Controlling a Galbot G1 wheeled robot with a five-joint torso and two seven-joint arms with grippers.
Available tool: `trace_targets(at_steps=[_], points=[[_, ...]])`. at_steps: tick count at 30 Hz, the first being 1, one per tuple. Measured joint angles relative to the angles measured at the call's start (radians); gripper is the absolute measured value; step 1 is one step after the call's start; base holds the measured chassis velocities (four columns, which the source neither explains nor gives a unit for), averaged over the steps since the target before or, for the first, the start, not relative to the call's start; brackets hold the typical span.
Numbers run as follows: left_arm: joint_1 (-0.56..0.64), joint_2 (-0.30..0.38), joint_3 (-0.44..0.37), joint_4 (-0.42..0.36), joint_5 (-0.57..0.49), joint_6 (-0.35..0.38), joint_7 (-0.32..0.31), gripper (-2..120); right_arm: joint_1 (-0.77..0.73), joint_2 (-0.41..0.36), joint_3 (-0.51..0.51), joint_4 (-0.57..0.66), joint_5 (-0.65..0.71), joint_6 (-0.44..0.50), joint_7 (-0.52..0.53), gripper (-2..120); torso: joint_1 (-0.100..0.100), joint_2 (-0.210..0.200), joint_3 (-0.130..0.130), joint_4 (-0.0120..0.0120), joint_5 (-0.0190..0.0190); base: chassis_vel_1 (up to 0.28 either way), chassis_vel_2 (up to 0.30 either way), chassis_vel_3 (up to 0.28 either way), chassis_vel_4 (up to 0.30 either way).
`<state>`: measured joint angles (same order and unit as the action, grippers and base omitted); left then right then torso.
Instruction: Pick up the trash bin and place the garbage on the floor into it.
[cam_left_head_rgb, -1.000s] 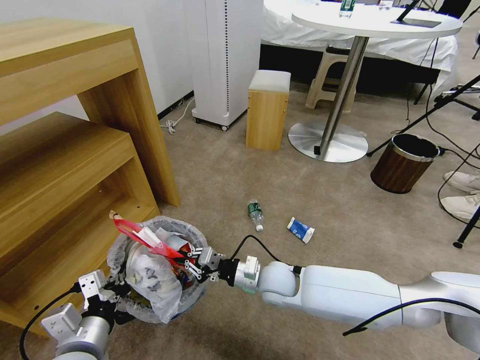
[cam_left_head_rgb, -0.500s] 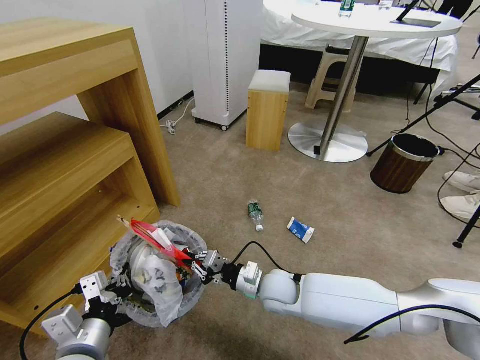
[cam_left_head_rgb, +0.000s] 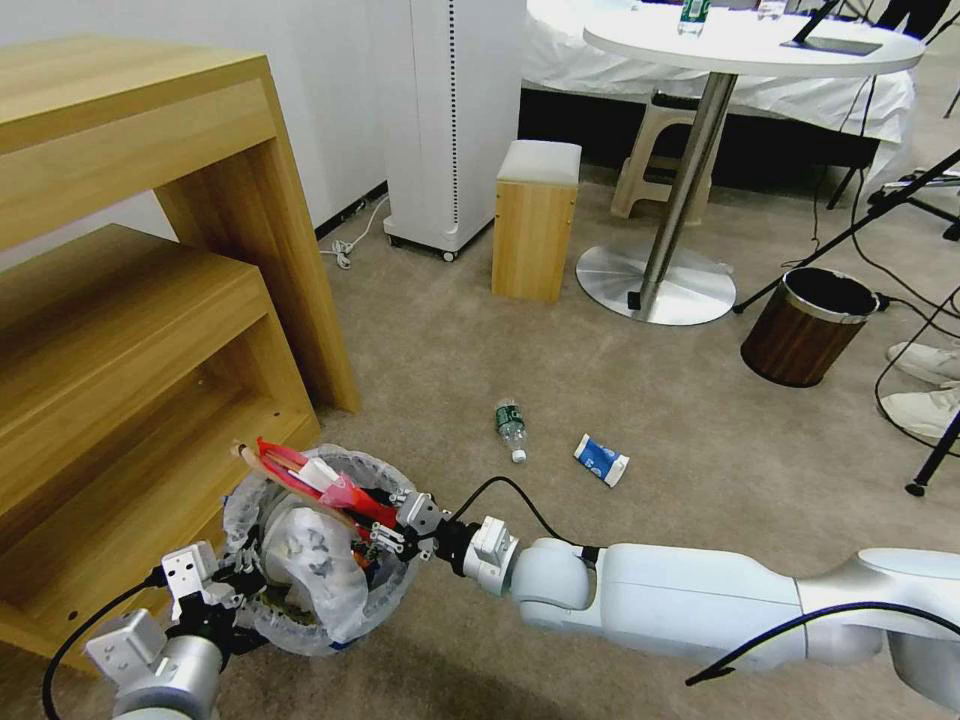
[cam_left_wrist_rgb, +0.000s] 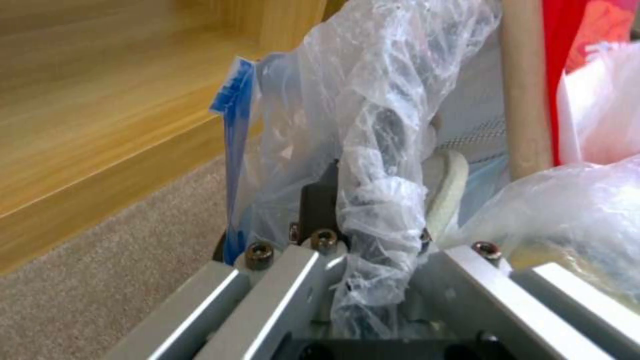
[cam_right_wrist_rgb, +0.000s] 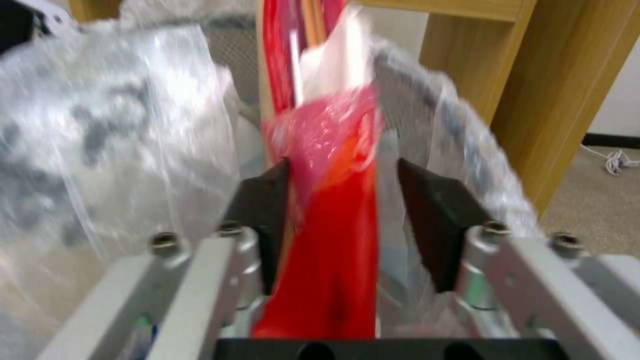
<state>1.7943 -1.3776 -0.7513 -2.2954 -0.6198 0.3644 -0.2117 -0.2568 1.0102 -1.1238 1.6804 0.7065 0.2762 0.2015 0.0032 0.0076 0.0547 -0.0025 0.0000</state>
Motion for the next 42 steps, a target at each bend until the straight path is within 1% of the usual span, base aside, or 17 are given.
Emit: trace_targets(at_steps=[1,2,5,6,9,10,13,19,22,25,26,29,30,33,38,41,42], points=[[-0.001,0.0,0.001,0.001,0.0,0.0,0.0,0,0.0,-0.002,0.0,0.006,0.0,0.0,0.002,54,0.0,0.0,0.0,-0.0001,-0.0001,0.0,0.0,0.0,0.0],[-0.001,0.0,0.001,0.001,0.0,0.0,0.0,0,0.0,-0.002,0.0,0.006,0.0,0.0,0.002,54,0.0,0.0,0.0,-0.0001,-0.0001,0.0,0.0,0.0,0.0],[-0.002,-0.001,0.001,0.004,0.001,0.0,0.0,0,0.001,-0.004,0.0,0.022,0.0,-0.001,0.009,68,0.0,0.0,0.0,0.0,0.0,0.0,0.0,0.0,0.0],[-0.002,-0.001,0.001,0.004,0.001,0.0,0.0,0,0.001,-0.004,0.0,0.022,0.0,-0.001,0.009,68,0.0,0.0,0.0,0.0,0.0,0.0,0.0,0.0,0.0],[-0.002,-0.003,0.003,0.016,0.003,0.0,0.0,0,0.0,-0.003,0.007,0.041,0.008,-0.001,0.027,82,0.0,0.0,0.0,0.0,0.0,0.0,0.0,0.0,0.0],[-0.002,-0.003,0.003,0.016,0.003,0.0,0.0,0,0.0,-0.003,0.007,0.041,0.008,-0.001,0.027,82,0.0,0.0,0.0,0.0,0.0,0.0,0.0,0.0,0.0],[-0.006,0.003,0.003,0.032,0.003,0.0,0.0,0,-0.006,0.001,0.04,0.069,0.045,-0.001,0.049,96,0.0,0.0,0.0,0.0,0.0,0.0,0.0,0.0,0.0],[-0.003,0.005,0.0,0.038,0.005,0.001,0.0,0,-0.006,0.012,0.095,0.107,0.107,-0.007,0.085,100,0.0,0.0,0.0,0.0001,-0.0001,0.0,0.0,0.0,0.0],[0.0,0.007,-0.005,0.039,0.005,0.001,0.0,0,-0.012,0.009,0.144,0.126,0.123,-0.013,0.111,100,0.0,0.0,0.0,0.0002,-0.0001,0.0,0.0,0.0,0.0],[0.007,0.016,-0.012,0.035,0.004,0.001,0.0,0,-0.038,-0.011,0.231,0.14,0.147,-0.043,0.17,100,0.0,0.0,0.0,0.0001,0.0,0.0,0.0,0.0,0.0],[0.007,0.016,-0.012,0.035,0.004,0.001,0.0,0,-0.038,-0.011,0.231,0.14,0.147,-0.043,0.17,100,0.0,0.0,0.0,0.0001,0.0,0.0,0.0,0.0,0.0],[0.015,0.028,-0.018,0.027,0.001,0.003,-0.001,0,-0.078,-0.055,0.345,0.138,0.14,-0.11,0.263,100,0.0,0.0,0.0,0.0001,0.0002,0.0,0.0,0.0,0.0],[0.015,0.028,-0.018,0.027,0.001,0.003,-0.001,0,-0.078,-0.055,0.345,0.138,0.14,-0.11,0.263,100,0.0,0.0,0.0,0.0001,0.0002,0.0,0.0,0.0,0.0],[0.015,0.053,-0.024,0.025,-0.014,0.012,-0.004,0,-0.131,-0.119,0.435,0.128,0.112,-0.165,0.328,100,0.0,0.0,0.0,-0.0002,0.0002,0.0,0.0,0.0,0.0],[0.019,0.08,-0.025,0.021,-0.03,0.024,-0.004,0,-0.185,-0.183,0.506,0.13,0.113,-0.159,0.309,100,0.0,0.0,0.0,-0.0001,0.0004,0.0,0.0,0.0,0.0],[0.029,0.118,-0.029,0.017,-0.051,0.034,-0.003,0,-0.236,-0.245,0.582,0.124,0.114,-0.113,0.225,100,0.0,0.0,0.0,0.0001,0.0001,0.0,0.0,0.0,0.0],[0.029,0.118,-0.029,0.017,-0.051,0.034,-0.003,0,-0.236,-0.245,0.582,0.124,0.114,-0.113,0.225,100,0.0,0.0,0.0,0.0001,0.0001,0.0,0.0,0.0,0.0]])
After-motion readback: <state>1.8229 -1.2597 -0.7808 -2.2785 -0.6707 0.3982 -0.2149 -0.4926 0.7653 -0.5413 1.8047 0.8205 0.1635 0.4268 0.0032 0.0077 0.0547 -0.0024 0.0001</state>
